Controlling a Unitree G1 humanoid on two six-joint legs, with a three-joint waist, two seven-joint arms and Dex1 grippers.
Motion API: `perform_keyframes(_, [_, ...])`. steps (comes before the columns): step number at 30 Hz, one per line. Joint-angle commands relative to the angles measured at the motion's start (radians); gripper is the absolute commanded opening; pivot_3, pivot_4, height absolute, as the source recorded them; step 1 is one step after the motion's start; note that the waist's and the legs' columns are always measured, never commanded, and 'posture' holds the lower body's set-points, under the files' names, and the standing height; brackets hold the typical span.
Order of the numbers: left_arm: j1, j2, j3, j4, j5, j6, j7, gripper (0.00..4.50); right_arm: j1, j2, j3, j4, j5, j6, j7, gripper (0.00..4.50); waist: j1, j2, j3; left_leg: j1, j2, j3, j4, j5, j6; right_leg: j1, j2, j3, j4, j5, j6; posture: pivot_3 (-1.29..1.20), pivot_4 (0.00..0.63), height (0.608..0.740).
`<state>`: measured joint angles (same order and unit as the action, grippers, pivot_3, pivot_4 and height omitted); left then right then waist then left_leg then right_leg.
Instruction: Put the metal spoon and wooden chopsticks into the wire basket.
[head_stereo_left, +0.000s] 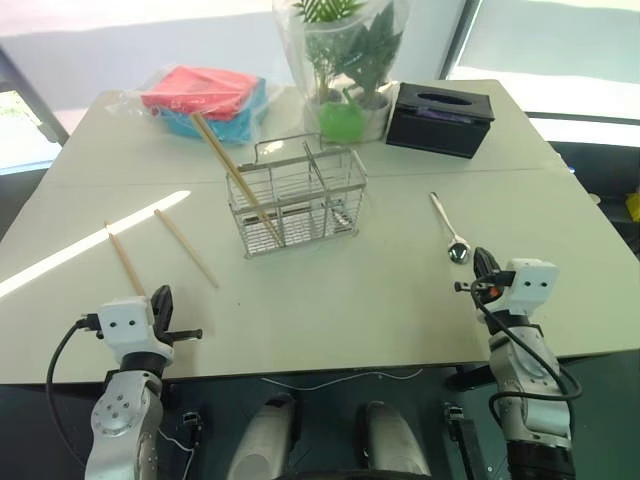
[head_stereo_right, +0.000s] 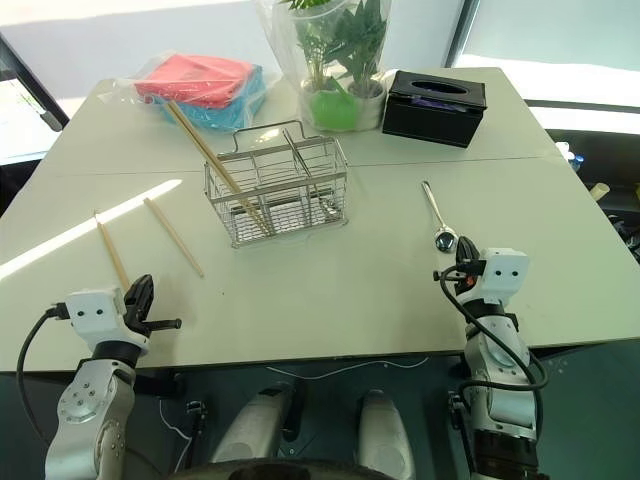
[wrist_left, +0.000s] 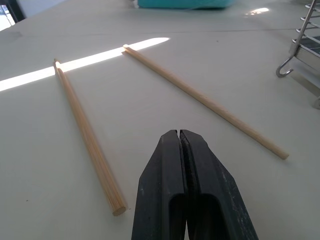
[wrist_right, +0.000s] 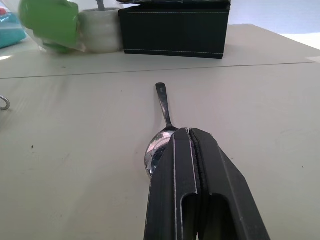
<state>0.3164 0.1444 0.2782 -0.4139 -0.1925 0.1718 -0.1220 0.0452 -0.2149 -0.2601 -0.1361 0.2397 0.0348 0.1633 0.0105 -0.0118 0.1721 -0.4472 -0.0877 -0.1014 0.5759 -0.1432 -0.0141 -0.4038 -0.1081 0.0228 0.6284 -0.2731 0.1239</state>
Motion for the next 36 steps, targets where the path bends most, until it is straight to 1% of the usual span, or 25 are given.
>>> perform_keyframes(1, [0.001, 0.002, 0.009, -0.014, -0.009, 0.003, 0.003, 0.06, 0.003, 0.003, -0.011, -0.051, 0.006, -0.017, -0.003, 0.00, 0.000, 0.000, 0.000, 0.000, 0.000, 0.000, 0.000, 0.000, 0.000, 0.000, 0.000, 0.000, 0.000, 0.000, 0.000, 0.00, 0.150, 0.740])
perform_keyframes(18, [-0.001, 0.007, 0.013, -0.009, -0.006, -0.018, -0.004, 0.06, -0.001, 0.000, -0.012, -0.042, 0.006, -0.020, 0.000, 0.00, 0.000, 0.000, 0.000, -0.002, 0.000, 0.000, 0.000, 0.000, 0.000, -0.002, 0.000, 0.000, 0.000, 0.000, 0.000, 0.00, 0.150, 0.740])
perform_keyframes(27, [-0.016, 0.044, 0.022, -0.018, -0.013, 0.005, -0.022, 0.06, -0.014, -0.006, -0.014, -0.032, 0.004, -0.018, 0.001, 0.00, 0.000, 0.000, 0.000, -0.002, 0.000, 0.000, 0.000, 0.000, 0.000, -0.002, 0.000, 0.000, 0.000, 0.000, 0.000, 0.00, 0.150, 0.740])
perform_keyframes(31, [-0.032, 0.109, 0.031, -0.044, -0.051, 0.043, -0.083, 0.06, -0.023, -0.010, -0.014, -0.024, 0.003, -0.018, 0.005, 0.00, 0.000, 0.001, 0.000, -0.001, 0.000, 0.000, 0.000, 0.000, 0.000, -0.002, 0.000, 0.000, 0.000, 0.000, 0.000, 0.00, 0.150, 0.740])
perform_keyframes(33, [-0.044, 0.157, 0.044, -0.062, -0.106, 0.084, -0.136, 0.06, -0.029, -0.013, -0.016, -0.020, 0.003, -0.016, 0.007, 0.00, 0.000, 0.001, 0.000, -0.002, 0.000, 0.000, 0.000, 0.000, 0.000, -0.002, 0.000, 0.000, 0.000, 0.000, 0.000, 0.00, 0.150, 0.740])
perform_keyframes(36, [-0.109, 0.316, 0.107, -0.108, -0.274, 0.219, -0.277, 0.06, -0.046, -0.025, -0.020, -0.010, 0.004, -0.010, 0.014, 0.00, -0.001, 0.001, 0.001, -0.002, 0.000, -0.001, 0.000, 0.000, 0.000, -0.002, 0.000, -0.001, 0.000, 0.000, 0.000, 0.00, 0.150, 0.740])
